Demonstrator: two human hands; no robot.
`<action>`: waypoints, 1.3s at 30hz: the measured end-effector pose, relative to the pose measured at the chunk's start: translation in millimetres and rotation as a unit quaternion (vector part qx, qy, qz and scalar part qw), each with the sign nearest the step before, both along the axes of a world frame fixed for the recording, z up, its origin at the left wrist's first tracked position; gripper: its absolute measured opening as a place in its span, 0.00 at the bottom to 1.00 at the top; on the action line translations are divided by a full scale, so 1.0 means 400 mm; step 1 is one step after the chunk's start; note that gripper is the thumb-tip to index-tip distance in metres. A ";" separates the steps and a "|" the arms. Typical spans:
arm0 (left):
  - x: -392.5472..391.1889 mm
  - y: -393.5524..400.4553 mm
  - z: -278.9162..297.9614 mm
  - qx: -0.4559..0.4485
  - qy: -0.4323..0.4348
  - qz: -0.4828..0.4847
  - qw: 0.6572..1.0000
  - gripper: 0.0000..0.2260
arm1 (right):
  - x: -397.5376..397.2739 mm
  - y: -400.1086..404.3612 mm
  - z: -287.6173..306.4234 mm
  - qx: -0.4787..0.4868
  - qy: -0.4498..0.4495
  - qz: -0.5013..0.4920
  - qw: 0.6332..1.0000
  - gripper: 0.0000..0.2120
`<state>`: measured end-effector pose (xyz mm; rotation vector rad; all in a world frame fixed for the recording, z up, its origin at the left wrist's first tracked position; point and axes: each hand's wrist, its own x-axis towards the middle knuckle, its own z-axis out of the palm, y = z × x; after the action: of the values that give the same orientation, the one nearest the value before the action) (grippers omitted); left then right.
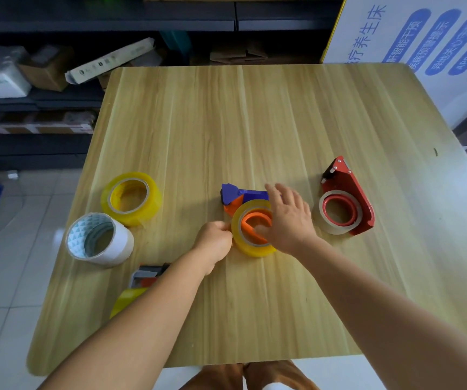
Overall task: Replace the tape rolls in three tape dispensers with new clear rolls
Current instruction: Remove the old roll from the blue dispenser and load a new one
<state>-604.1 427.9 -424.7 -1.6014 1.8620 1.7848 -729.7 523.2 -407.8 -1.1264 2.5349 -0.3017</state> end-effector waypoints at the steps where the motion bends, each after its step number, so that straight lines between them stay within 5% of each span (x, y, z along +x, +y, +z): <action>1: 0.001 0.001 -0.002 0.003 0.002 0.001 1.000 0.12 | 0.004 -0.004 -0.007 0.028 -0.008 0.032 0.999 0.50; 7: -0.005 0.009 -0.014 0.027 0.016 0.037 0.999 0.15 | 0.039 -0.018 -0.042 0.148 -0.011 0.087 0.985 0.70; 17: 0.000 0.024 -0.020 0.026 0.046 0.067 0.996 0.16 | 0.025 -0.026 -0.033 0.070 -0.017 0.056 0.996 0.64; 23: 0.011 -0.008 0.016 -0.078 0.144 0.052 0.985 0.11 | -0.009 -0.015 -0.006 -0.062 -0.192 -0.009 0.979 0.56; 29: 0.014 -0.068 0.084 -0.115 0.229 -0.016 0.967 0.08 | -0.020 -0.002 0.031 -0.164 -0.437 -0.052 0.883 0.47; 36: 0.012 -0.106 0.148 -0.099 0.237 -0.083 0.963 0.03 | -0.021 0.021 0.062 -0.170 -0.519 -0.034 0.837 0.46; 39: 0.007 -0.112 0.163 -0.167 0.208 -0.151 0.952 0.03 | -0.022 0.033 0.068 -0.166 -0.537 -0.028 0.827 0.40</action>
<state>-601.2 383.1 -359.6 -0.9755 2.5495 1.8449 -738.7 536.4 -380.6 -0.6501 1.5095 -1.0741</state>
